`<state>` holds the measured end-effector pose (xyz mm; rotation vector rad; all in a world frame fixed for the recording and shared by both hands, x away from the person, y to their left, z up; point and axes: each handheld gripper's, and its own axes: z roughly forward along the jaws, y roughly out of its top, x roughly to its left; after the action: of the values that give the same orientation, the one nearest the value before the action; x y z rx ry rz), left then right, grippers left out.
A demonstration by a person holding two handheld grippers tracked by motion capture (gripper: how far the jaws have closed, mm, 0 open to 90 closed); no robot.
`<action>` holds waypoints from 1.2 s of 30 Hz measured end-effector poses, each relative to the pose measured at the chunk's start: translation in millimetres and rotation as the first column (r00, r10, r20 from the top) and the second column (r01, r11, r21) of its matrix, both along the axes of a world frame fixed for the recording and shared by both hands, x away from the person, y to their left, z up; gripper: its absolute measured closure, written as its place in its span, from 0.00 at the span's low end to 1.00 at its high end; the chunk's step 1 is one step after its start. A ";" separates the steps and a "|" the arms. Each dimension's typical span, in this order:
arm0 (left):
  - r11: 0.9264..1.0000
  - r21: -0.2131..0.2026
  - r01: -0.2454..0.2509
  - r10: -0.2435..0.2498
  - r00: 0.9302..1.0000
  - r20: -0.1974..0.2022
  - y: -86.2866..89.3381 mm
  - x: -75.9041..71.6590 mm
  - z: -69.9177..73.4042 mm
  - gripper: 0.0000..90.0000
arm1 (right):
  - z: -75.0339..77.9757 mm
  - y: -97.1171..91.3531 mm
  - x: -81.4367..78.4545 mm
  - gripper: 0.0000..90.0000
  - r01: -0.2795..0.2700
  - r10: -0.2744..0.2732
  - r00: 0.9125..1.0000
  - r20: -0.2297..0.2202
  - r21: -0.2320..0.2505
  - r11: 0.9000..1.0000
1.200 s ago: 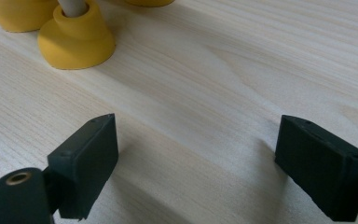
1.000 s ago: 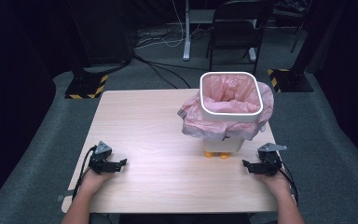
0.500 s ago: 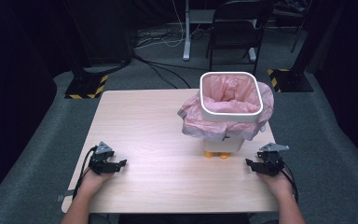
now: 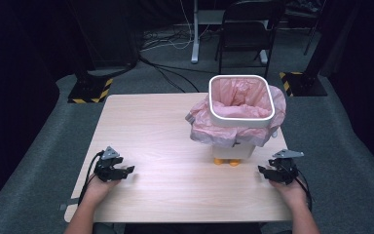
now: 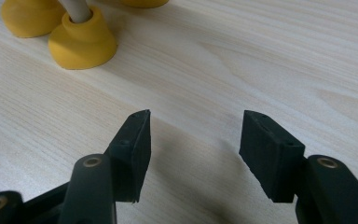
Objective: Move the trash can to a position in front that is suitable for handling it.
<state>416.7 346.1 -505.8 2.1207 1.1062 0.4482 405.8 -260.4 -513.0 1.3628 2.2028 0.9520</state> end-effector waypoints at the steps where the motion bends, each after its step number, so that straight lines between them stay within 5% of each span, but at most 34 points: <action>1: 1.000 -0.009 -0.005 0.005 1.000 0.006 -0.1 -0.2 0.6 0.35 | 0.1 -0.8 -0.2 0.46 -0.001 0.001 1.000 0.007 -0.001 1.000; 11: 0.999 -0.024 -0.036 0.036 0.999 0.019 1.4 -0.3 7.4 0.34 | 8.0 -2.3 -7.0 0.45 0.008 -0.008 0.999 0.047 0.003 1.000; 21: 0.993 -0.111 -0.034 0.043 0.996 0.075 -1.7 -4.4 25.5 0.33 | 18.1 -2.8 -14.9 0.44 0.012 -0.012 0.995 0.094 0.004 1.000; 36: 0.998 -0.065 0.000 0.009 0.991 0.132 -16.8 -9.6 65.2 0.32 | 40.4 2.1 -24.5 0.43 0.007 -0.006 0.990 0.144 -0.004 1.000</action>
<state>407.1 329.3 -440.6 2.0029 1.0364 0.5397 381.3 -258.3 -472.5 1.2576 2.0909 1.0094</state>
